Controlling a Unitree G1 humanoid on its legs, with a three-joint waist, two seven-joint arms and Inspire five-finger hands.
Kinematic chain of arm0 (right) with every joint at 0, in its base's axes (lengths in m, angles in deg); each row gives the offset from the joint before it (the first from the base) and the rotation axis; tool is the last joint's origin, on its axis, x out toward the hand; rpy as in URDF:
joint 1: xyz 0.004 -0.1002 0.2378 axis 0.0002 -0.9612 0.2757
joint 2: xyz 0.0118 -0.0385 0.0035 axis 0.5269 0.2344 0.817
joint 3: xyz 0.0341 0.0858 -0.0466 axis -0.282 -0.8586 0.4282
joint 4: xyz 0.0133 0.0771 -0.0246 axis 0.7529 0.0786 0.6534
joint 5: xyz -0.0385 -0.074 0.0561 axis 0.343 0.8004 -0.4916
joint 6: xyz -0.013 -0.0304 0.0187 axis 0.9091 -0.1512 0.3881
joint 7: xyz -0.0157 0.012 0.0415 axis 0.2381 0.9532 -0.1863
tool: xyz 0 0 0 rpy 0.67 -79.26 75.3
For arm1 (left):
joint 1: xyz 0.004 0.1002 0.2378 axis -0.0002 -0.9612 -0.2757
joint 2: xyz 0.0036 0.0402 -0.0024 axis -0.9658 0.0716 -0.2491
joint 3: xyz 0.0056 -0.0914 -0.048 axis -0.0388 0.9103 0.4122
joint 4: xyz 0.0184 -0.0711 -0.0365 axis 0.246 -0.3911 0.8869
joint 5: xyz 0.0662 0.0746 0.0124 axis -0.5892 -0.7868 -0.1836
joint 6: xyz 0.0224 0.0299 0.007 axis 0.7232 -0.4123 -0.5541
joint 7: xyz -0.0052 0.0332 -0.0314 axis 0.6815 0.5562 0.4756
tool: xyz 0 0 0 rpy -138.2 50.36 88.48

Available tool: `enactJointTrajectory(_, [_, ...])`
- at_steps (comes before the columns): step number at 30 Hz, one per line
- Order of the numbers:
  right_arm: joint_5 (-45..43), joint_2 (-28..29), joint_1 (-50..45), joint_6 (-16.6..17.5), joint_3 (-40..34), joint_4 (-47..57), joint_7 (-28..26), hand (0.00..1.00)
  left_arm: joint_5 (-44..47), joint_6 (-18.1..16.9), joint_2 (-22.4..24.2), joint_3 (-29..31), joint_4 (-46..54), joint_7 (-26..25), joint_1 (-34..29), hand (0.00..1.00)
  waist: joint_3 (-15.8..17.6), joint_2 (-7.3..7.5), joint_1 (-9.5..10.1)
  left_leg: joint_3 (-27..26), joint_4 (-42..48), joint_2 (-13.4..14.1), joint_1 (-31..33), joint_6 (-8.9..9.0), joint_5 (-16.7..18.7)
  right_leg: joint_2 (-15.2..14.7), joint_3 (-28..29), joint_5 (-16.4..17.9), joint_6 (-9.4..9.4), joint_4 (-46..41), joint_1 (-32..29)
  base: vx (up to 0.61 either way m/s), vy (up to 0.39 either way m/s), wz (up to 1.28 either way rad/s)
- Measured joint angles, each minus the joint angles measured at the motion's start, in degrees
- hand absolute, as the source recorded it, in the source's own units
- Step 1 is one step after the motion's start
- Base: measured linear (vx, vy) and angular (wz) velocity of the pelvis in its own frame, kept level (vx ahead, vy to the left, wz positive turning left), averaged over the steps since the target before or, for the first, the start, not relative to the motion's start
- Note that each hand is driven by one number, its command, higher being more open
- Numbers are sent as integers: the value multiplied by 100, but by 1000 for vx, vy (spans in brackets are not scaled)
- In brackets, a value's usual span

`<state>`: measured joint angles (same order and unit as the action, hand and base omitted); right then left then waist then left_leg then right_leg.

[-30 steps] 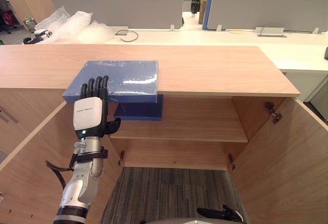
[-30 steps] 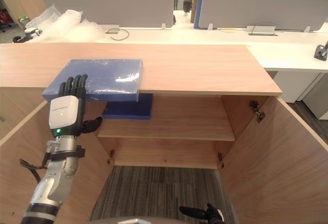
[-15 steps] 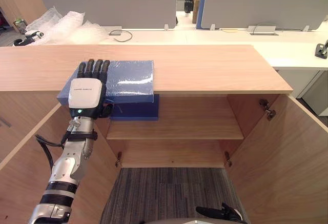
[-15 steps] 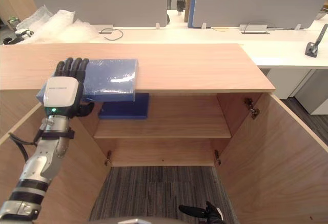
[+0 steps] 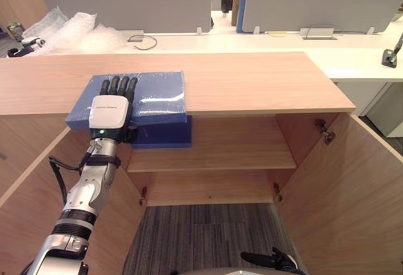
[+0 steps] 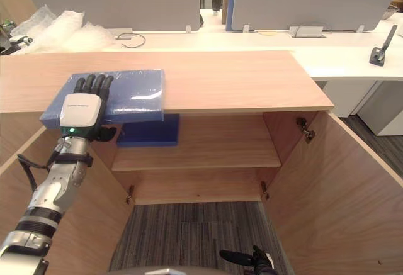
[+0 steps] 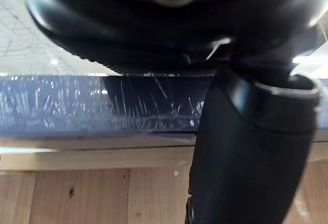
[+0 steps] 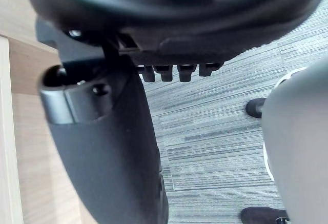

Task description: Walk over to the cabinet, pick up the folder, carry it to the office cabinet, place the folder inside the office cabinet, then close the office cabinet door

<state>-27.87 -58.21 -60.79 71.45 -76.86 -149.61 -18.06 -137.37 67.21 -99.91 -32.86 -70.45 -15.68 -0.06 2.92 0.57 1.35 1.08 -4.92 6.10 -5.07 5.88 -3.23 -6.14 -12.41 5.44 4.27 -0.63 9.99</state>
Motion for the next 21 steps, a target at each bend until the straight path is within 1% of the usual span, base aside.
enactJointTrajectory(2, [0,0,-1,-1,-15,-1,1,100,85,2,0,1,-33,9,7,100,1,1,0,-29,0,-1,-12,0,0,-4,24,-20,11,11,-1,-16,18,-10])
enactJointTrajectory(3, [-1,1,0,-1,-20,0,1,100,189,1,3,1,-71,22,16,0,1,1,-8,-50,0,-2,-20,0,0,-5,44,-41,14,25,-1,-24,22,-9])
enactJointTrajectory(7, [-1,1,-1,-1,-23,0,0,100,293,6,68,8,-254,74,136,0,2,0,-9,-68,-2,-1,-35,-1,-1,-6,79,-63,24,37,2,-22,15,-4])
enactJointTrajectory(11, [-1,1,1,-3,-26,0,0,100,393,7,116,131,-249,-14,270,0,2,-2,-17,-93,-3,-1,-54,-1,0,-7,119,-69,26,48,9,3,6,-2])
enactJointTrajectory(13, [-1,0,8,-7,-32,1,-1,100,365,1,138,158,-255,-121,213,0,20,-7,-19,-100,-3,1,-54,0,0,-4,127,-73,32,61,11,0,0,0])
enactJointTrajectory(15, [-1,-1,5,-16,-33,1,-1,100,119,-21,150,123,-238,-370,151,0,48,3,15,-99,-2,4,-52,0,0,0,127,-84,37,75,16,0,0,0])
enactJointTrajectory(18, [0,6,-2,-21,-31,0,-1,100,44,-10,150,128,-84,-387,146,0,49,0,45,-99,-3,0,-53,-1,-1,-4,127,-94,41,80,20,0,0,0])
enactJointTrajectory(21, [0,22,1,-24,-30,-1,-4,100,156,-6,171,247,255,-437,149,0,48,0,42,-102,-3,-1,-54,-4,-3,-5,127,-106,39,91,21,0,0,0])
